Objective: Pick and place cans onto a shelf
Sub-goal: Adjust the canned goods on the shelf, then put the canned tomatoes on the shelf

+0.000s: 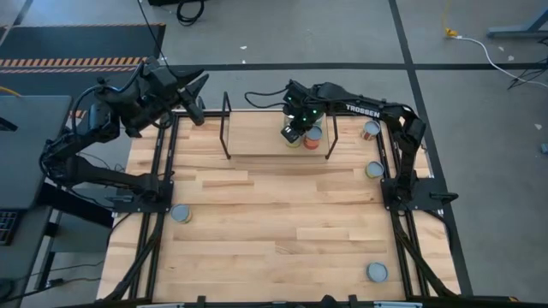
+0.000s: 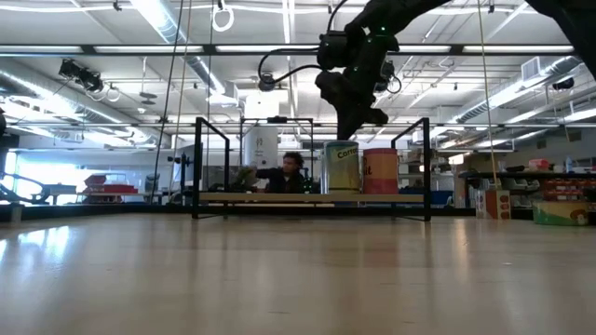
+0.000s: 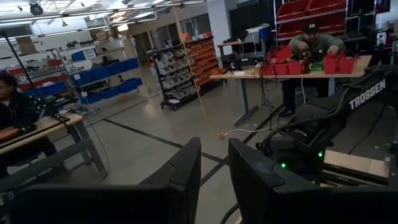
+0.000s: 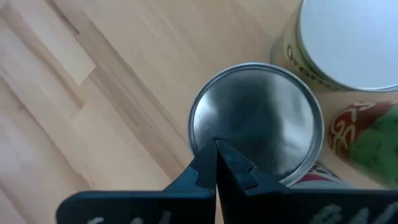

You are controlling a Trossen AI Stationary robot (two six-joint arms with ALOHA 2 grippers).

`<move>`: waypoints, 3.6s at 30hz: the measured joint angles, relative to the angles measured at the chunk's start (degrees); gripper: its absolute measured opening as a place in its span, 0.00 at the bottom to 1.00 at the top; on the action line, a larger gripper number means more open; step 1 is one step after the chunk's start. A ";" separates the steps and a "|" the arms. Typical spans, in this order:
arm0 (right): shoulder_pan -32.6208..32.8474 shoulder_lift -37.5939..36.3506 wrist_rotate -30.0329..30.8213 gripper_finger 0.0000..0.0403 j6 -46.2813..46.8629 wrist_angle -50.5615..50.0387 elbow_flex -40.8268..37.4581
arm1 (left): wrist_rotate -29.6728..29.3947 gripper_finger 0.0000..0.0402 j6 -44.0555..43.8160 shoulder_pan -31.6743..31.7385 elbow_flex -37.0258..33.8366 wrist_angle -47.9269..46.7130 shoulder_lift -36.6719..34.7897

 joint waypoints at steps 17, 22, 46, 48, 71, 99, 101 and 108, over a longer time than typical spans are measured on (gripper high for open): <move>-0.66 0.12 -3.10 0.01 -0.22 0.78 0.00 | 0.00 0.22 0.06 0.01 0.00 -0.95 0.00; -0.33 1.23 -3.98 0.01 -0.74 2.28 0.12 | 0.02 0.22 0.10 0.00 0.00 -1.05 0.00; -1.42 0.53 -4.50 0.01 -2.78 3.28 -0.04 | -1.26 0.22 0.06 0.02 0.00 0.24 -1.42; -1.59 -0.67 -4.47 0.01 -3.23 4.13 -0.04 | -1.28 0.22 0.08 0.00 0.00 0.50 -1.54; -1.58 -21.55 11.84 0.12 -8.81 16.43 0.00 | -0.08 0.22 -17.61 -4.01 0.02 -4.34 -3.48; -0.74 -24.85 42.51 0.97 26.12 -3.91 0.02 | -0.85 0.22 -21.90 -6.16 0.00 -27.86 -4.07; -0.57 -24.85 43.30 0.97 30.93 -8.92 0.02 | -0.88 0.22 -21.90 -6.16 0.00 -29.13 -4.22; 0.00 -26.96 47.70 0.97 43.21 -17.11 -5.44 | -1.85 0.22 -16.95 -6.14 -0.02 -31.03 -4.76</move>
